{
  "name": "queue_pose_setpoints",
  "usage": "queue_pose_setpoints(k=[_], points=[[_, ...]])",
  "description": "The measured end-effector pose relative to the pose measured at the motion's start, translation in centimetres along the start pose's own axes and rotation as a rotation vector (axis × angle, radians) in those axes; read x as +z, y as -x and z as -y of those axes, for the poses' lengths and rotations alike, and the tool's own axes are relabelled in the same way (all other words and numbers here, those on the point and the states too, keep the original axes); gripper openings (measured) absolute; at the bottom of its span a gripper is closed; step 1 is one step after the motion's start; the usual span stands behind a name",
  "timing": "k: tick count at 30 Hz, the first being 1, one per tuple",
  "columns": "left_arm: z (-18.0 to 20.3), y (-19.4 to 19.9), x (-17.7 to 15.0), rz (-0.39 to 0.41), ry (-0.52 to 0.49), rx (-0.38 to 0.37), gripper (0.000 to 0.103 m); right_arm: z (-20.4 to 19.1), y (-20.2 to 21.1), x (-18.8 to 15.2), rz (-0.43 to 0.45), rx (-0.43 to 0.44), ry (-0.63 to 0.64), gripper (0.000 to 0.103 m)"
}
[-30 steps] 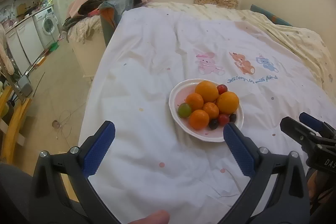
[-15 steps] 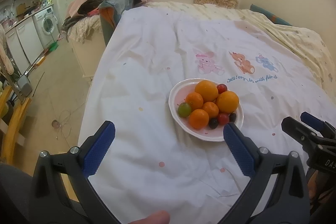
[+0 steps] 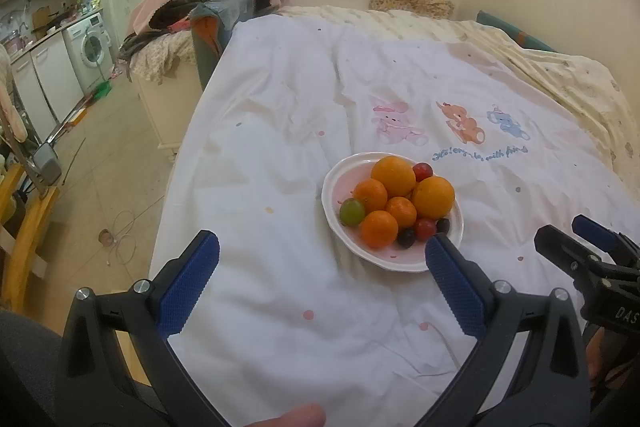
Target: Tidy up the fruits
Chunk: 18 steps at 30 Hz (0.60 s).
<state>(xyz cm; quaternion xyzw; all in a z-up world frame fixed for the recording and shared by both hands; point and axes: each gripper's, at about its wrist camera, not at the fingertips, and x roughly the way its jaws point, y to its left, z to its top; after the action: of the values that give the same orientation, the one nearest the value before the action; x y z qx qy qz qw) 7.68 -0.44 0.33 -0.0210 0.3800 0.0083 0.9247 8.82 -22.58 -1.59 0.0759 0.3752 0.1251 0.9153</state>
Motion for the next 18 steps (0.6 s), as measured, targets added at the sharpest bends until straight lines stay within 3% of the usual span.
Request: queue_pose_setpoints(k=[18], points=[[0.04,0.20,0.13,0.005,-0.002,0.001,0.102,0.40,-0.13,0.17,-0.004,-0.006,0.001,0.103]])
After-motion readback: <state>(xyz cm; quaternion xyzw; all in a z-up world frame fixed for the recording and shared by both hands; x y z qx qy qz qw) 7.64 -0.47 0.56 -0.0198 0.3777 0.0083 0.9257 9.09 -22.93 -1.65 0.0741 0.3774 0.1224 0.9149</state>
